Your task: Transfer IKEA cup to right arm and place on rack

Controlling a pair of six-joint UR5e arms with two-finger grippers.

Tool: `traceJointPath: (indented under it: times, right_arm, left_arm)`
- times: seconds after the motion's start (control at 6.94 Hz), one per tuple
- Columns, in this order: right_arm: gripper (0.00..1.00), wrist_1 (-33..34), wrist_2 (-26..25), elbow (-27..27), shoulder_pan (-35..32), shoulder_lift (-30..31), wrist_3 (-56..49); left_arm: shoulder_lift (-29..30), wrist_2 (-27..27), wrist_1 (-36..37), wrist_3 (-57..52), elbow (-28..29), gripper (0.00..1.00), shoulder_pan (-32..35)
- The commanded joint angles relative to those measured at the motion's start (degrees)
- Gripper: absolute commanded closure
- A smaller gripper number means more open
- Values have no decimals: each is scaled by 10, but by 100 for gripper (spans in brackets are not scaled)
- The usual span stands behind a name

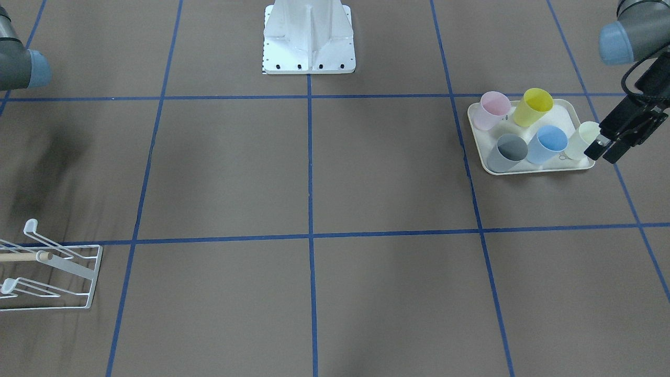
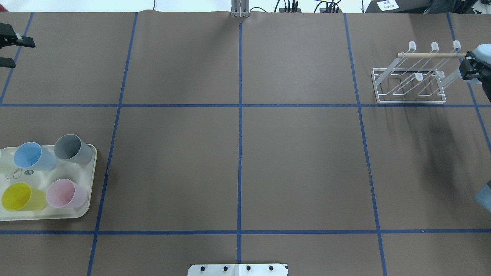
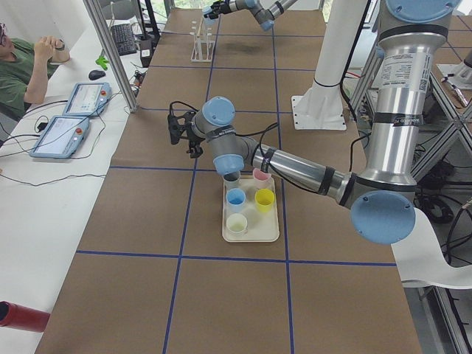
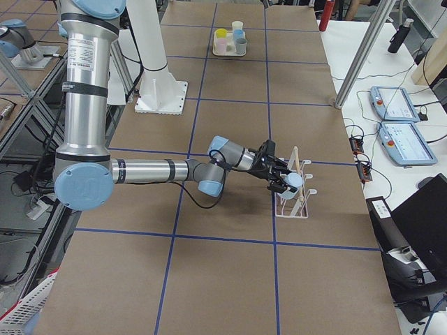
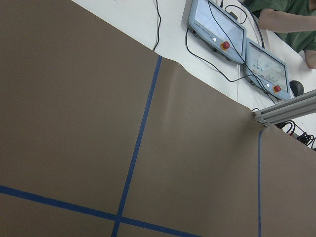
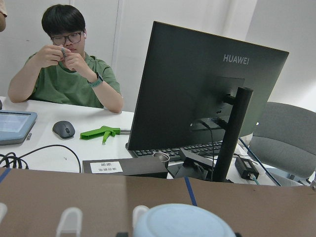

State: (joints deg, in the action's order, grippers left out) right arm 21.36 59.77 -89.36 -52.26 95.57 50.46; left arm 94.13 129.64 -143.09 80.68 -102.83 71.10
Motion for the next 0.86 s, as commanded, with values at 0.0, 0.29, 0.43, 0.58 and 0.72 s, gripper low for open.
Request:
traceJointPath:
  times: [0.0, 0.29, 0.43, 0.58, 0.72]
  right_arm:
    - [43, 0, 0, 9, 1, -1, 0]
    - [0, -1, 0, 9, 1, -7, 0]
    - [0, -1, 0, 9, 1, -7, -1]
    - [0, -1, 1, 2, 0, -7, -2]
    - [0, -2, 3, -5, -2, -6, -2]
  left_arm:
    - [0, 0, 0, -1, 0, 0, 0]
    - [0, 1, 0, 0, 0, 0, 0]
    - [0, 1, 0, 0, -1, 0, 0]
    - [0, 2, 0, 0, -1, 0, 0]
    - [-1, 2, -1, 0, -1, 0, 0]
